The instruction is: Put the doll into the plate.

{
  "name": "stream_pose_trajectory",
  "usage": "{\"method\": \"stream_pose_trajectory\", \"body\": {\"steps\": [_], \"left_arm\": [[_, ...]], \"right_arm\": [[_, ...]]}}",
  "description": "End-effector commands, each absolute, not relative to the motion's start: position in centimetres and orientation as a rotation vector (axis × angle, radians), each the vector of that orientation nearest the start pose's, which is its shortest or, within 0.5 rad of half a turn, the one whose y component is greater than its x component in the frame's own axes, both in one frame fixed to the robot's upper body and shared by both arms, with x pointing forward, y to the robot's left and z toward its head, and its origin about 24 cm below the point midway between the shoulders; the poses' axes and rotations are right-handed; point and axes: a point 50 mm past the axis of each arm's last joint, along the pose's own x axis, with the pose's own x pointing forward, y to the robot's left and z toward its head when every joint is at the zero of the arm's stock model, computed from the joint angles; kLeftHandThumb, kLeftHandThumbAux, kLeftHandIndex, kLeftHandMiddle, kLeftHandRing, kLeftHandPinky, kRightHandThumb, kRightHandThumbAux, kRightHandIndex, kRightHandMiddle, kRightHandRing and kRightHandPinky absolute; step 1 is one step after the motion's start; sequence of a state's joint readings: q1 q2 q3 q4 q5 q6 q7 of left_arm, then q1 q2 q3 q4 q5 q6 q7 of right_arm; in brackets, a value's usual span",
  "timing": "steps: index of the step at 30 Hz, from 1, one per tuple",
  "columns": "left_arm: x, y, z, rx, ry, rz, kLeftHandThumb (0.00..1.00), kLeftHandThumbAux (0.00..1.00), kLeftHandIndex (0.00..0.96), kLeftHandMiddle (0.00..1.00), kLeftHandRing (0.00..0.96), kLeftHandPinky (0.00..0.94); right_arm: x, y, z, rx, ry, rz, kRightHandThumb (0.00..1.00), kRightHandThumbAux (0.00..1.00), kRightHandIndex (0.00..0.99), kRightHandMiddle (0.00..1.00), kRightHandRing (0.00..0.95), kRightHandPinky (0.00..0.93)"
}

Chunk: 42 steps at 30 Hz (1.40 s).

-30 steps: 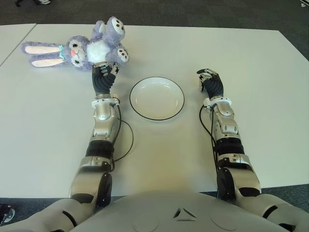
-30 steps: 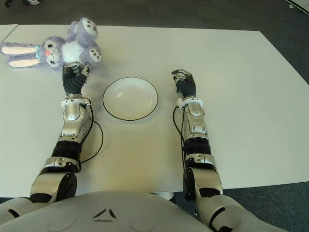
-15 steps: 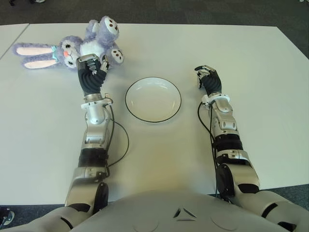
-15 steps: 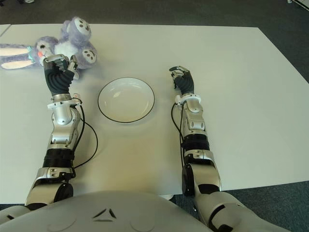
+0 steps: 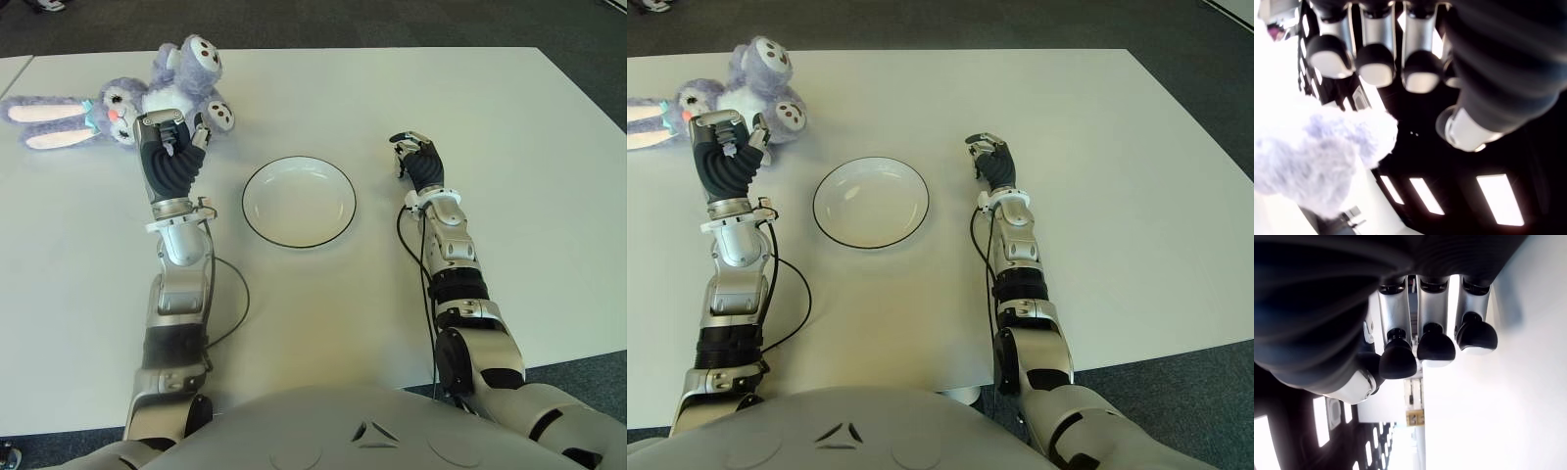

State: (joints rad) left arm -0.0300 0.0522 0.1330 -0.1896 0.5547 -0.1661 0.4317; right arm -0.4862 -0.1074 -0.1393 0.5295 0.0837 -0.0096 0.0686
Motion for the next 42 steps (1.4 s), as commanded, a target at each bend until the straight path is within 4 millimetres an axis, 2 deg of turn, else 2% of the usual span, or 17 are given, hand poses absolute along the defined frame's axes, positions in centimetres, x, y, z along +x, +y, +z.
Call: {"method": "stream_pose_trajectory", "body": {"steps": [1,10,19,20,21,24,26,37,42], "left_arm": [[21.6,20.3,8.7,0.739,-0.315,0.658,0.487,0.761,0.852,0.928,0.910,0.913],[23.4,20.5,11.2,0.809,-0.357,0.751,0.487,0.724,0.846,0.929,0.904,0.902],[23.9,21.1,12.2,0.936,-0.355,0.789,0.512,0.701,0.791,0.891,0.881,0.883],[24.0,21.2,12.2,0.943,-0.351,0.785,0.585,0.699,0.667,0.879,0.874,0.880],[24.0,21.3,12.3,0.950,-0.349,0.780,0.632,0.698,0.587,0.872,0.868,0.877],[24.1,21.5,12.4,0.972,-0.342,0.762,0.689,0.697,0.492,0.857,0.860,0.876],[24.2,21.7,12.4,0.992,-0.336,0.751,0.702,0.697,0.469,0.850,0.856,0.877],[24.8,22.5,12.4,1.074,-0.323,0.709,0.717,0.696,0.444,0.828,0.845,0.879],[25.0,22.9,12.4,1.106,-0.337,0.692,0.717,0.697,0.442,0.809,0.825,0.839]], "right_arm": [[33.4,-16.9,3.0,0.066,0.199,0.017,0.698,0.724,0.439,0.850,0.842,0.840],[33.5,-16.8,2.9,0.077,0.209,0.026,0.698,0.723,0.439,0.852,0.843,0.840],[33.6,-16.6,3.0,0.082,0.211,0.032,0.697,0.724,0.439,0.855,0.846,0.842],[33.6,-16.6,3.0,0.081,0.211,0.033,0.697,0.724,0.439,0.854,0.846,0.840],[33.5,-16.5,3.0,0.081,0.211,0.033,0.697,0.724,0.439,0.854,0.845,0.839],[33.5,-16.4,3.0,0.081,0.211,0.033,0.697,0.724,0.439,0.853,0.844,0.838],[33.5,-16.4,3.0,0.083,0.212,0.034,0.697,0.724,0.439,0.852,0.842,0.836],[33.4,-16.4,3.0,0.092,0.215,0.038,0.698,0.723,0.439,0.848,0.839,0.841],[33.4,-16.4,3.0,0.094,0.217,0.040,0.697,0.723,0.439,0.852,0.843,0.841]]}}
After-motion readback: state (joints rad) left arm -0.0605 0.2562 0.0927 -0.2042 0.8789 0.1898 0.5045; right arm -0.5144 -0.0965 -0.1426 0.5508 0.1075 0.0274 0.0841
